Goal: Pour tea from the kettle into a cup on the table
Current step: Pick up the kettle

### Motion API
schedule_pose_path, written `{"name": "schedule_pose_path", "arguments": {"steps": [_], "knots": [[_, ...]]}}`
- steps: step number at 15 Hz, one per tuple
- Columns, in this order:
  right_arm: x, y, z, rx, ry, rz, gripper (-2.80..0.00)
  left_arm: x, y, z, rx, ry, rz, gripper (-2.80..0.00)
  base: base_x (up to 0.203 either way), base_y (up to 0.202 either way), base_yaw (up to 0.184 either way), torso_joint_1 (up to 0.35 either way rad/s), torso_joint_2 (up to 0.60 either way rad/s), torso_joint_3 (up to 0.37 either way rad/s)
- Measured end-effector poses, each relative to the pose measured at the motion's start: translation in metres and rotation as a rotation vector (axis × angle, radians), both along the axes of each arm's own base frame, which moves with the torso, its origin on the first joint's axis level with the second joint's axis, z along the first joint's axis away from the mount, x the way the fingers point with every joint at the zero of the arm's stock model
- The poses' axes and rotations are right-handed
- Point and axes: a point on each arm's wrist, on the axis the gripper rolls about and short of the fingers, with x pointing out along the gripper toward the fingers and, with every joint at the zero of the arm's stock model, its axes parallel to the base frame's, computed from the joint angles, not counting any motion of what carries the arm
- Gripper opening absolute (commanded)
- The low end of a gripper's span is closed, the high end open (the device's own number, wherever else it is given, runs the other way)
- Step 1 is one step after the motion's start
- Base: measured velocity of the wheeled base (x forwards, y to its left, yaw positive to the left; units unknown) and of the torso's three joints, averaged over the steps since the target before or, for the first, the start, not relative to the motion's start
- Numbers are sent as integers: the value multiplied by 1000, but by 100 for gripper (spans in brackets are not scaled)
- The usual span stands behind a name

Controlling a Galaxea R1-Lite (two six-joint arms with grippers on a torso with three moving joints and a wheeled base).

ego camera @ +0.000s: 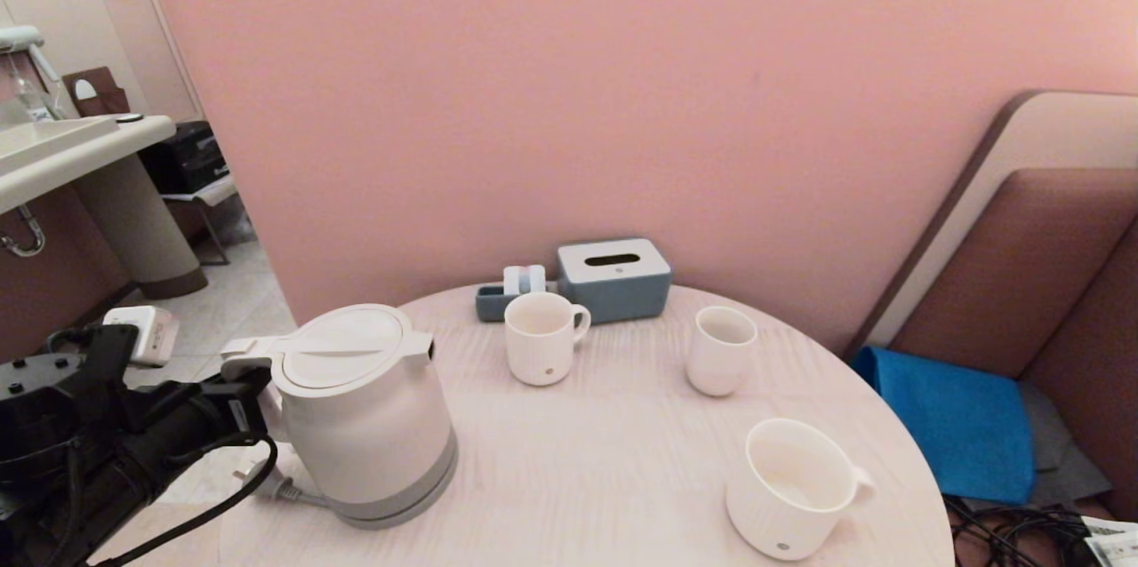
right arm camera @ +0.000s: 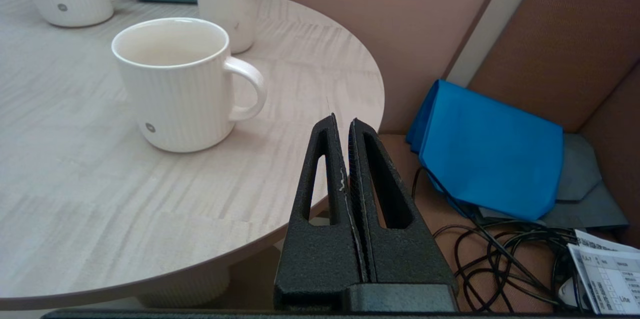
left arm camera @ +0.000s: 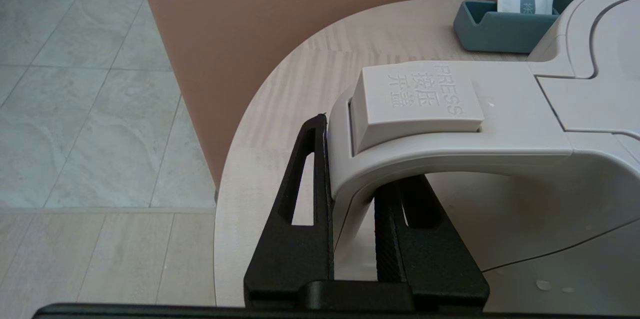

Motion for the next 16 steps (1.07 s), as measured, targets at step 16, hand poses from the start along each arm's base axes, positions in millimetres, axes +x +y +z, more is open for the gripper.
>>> {"name": "schedule_pose_path", "arguments": {"steps": [16], "knots": [[0,0,0,-1,0,0,-280,3,-6,17,-43,-71,-15,-280,0,0,0,0,0,0]]}}
